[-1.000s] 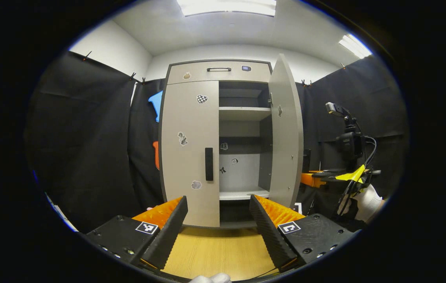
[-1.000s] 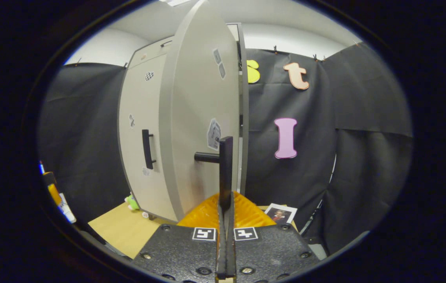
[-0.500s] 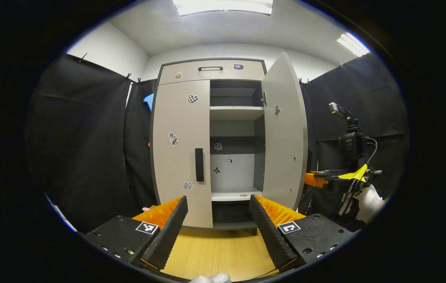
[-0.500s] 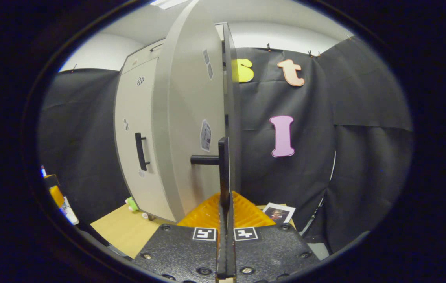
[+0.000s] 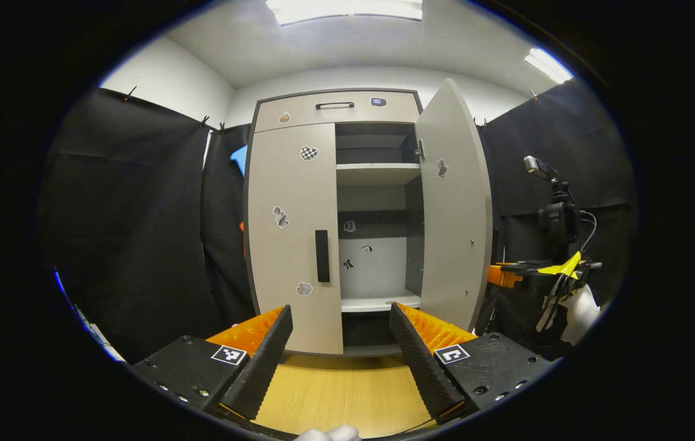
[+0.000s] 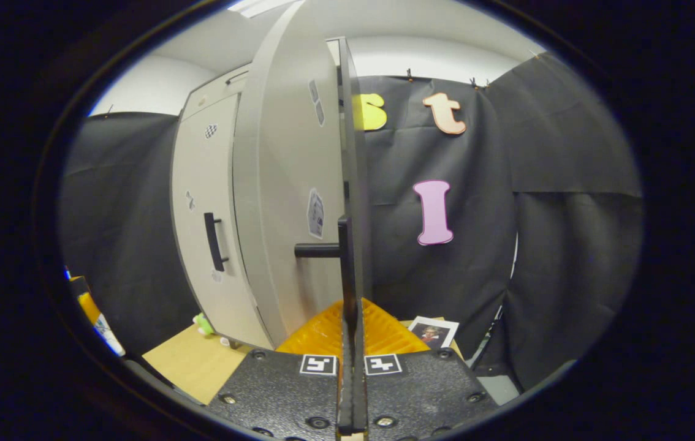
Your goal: Open the right door of the double-door shoe cabinet with the right hand, and open the left door with the left hand.
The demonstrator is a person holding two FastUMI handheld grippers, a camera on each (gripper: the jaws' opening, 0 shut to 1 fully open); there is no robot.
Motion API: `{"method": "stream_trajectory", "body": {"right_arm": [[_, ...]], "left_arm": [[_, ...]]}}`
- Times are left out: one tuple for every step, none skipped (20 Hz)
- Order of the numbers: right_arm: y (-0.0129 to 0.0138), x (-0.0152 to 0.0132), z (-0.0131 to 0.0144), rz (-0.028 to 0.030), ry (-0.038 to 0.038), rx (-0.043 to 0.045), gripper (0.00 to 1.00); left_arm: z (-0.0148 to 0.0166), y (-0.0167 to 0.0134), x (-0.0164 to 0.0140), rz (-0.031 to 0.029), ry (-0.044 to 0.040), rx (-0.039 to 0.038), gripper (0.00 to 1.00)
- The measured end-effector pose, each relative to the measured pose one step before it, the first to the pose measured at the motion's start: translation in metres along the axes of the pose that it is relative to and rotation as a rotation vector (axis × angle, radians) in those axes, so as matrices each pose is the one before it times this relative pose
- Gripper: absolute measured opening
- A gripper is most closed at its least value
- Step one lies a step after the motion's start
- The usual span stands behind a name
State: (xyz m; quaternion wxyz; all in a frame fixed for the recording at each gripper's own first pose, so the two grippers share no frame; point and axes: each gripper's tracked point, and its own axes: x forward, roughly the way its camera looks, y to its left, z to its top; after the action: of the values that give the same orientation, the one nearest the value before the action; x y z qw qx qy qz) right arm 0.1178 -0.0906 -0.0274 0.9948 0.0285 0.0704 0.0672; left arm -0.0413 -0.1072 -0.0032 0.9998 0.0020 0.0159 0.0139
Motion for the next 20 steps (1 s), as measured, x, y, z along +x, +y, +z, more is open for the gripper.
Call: {"method": "stream_trajectory", "body": {"right_arm": [[-0.00117, -0.00076, 0.00092, -0.00897, -0.00248, -0.00551, 0.04], [-0.00301, -0.00248, 0.00249, -0.01508, -0.00883, -0.00541, 0.05], [-0.00128, -0.00303, 0.00351, -0.00782, -0.00870, -0.00140, 0.06], [-0.00297, -0.00320, 0.00345, -0.01616, -0.00834, 0.00173, 0.14], [-0.00543, -0.00533, 0.00446, -0.01998, -0.00614, -0.00166, 0.15], [-0.00275, -0.00611, 0.00534, -0.01682, -0.00983, 0.00058, 0.34], [-0.00177, -0.00796, 0.00846, -0.01216, -0.01600, 0.00519, 0.43], [-0.00010, -0.00640, 0.00799, -0.01389, -0.01861, 0.00115, 0.58], [-0.00349, -0.00892, 0.00614, -0.02290, -0.01541, -0.00367, 0.66], [-0.00089, -0.00780, 0.00630, -0.01599, -0.01542, -0.00229, 0.83], [0.00201, -0.00944, 0.00609, -0.00993, -0.01824, -0.00884, 0.86], [0.00237, -0.00835, 0.00374, -0.00977, -0.01190, -0.01564, 0.91], [0.00264, -0.00899, 0.00048, -0.00813, -0.00683, -0.01319, 0.92], [0.00576, -0.00845, -0.00001, 0.00164, 0.00121, -0.00603, 0.92], [0.00900, -0.00762, -0.00168, 0.00837, 0.00227, 0.00778, 0.92], [0.00979, -0.00746, -0.00329, 0.01518, 0.00395, 0.01175, 0.92], [0.00973, -0.00576, -0.00424, 0.01081, 0.00151, 0.01701, 0.92], [0.00895, -0.00576, -0.00457, 0.00989, 0.00281, 0.00920, 0.92], [0.01053, -0.00543, -0.00735, 0.00960, 0.00112, 0.00566, 0.92], [0.00916, -0.00540, -0.00738, 0.00905, 0.00228, 0.00319, 0.92]], "left_arm": [[0.00105, 0.00307, 0.00065, 0.00120, -0.00080, -0.00066, 0.95], [0.00074, 0.00312, -0.00015, 0.00104, -0.00013, -0.00060, 0.95], [-0.00067, 0.00353, 0.00084, -0.00046, -0.00183, -0.00168, 0.95], [0.00048, 0.00218, -0.00107, 0.00022, -0.00393, -0.00165, 0.95], [-0.00063, 0.00275, -0.00041, 0.00002, -0.00242, 0.00036, 0.95], [0.00099, 0.00387, -0.00133, 0.00107, -0.00473, 0.00061, 0.95], [0.00182, 0.00443, -0.00041, -0.00093, -0.00226, 0.00116, 0.95], [0.00020, 0.00396, 0.00034, -0.00057, -0.00098, 0.00090, 0.95], [0.00049, 0.00347, 0.00117, -0.00251, -0.00006, -0.00084, 0.95], [-0.00032, 0.00294, 0.00075, -0.00393, 0.00088, -0.00270, 0.95], [-0.00128, 0.00254, 0.00061, -0.00373, -0.00096, -0.00185, 0.95], [-0.00139, 0.00335, 0.00085, -0.00230, 0.00108, 0.00019, 0.95], [-0.00028, 0.00260, 0.00034, -0.00430, -0.00007, 0.00087, 0.95], [-0.00008, 0.00240, 0.00031, -0.00371, -0.00102, 0.00138, 0.95], [-0.00003, 0.00344, 0.00096, -0.00374, -0.00108, 0.00209, 0.95], [-0.00142, 0.00338, 0.00122, -0.00231, 0.00048, 0.00117, 0.95], [-0.00028, 0.00363, 0.00061, -0.00353, -0.00160, 0.00070, 0.95], [-0.00075, 0.00317, 0.00097, -0.00355, -0.00036, 0.00055, 0.95], [-0.00128, 0.00322, 0.00106, -0.00242, -0.00036, 0.00100, 0.95], [-0.00189, 0.00297, 0.00106, -0.00316, 0.00301, 0.00209, 0.95]]}}
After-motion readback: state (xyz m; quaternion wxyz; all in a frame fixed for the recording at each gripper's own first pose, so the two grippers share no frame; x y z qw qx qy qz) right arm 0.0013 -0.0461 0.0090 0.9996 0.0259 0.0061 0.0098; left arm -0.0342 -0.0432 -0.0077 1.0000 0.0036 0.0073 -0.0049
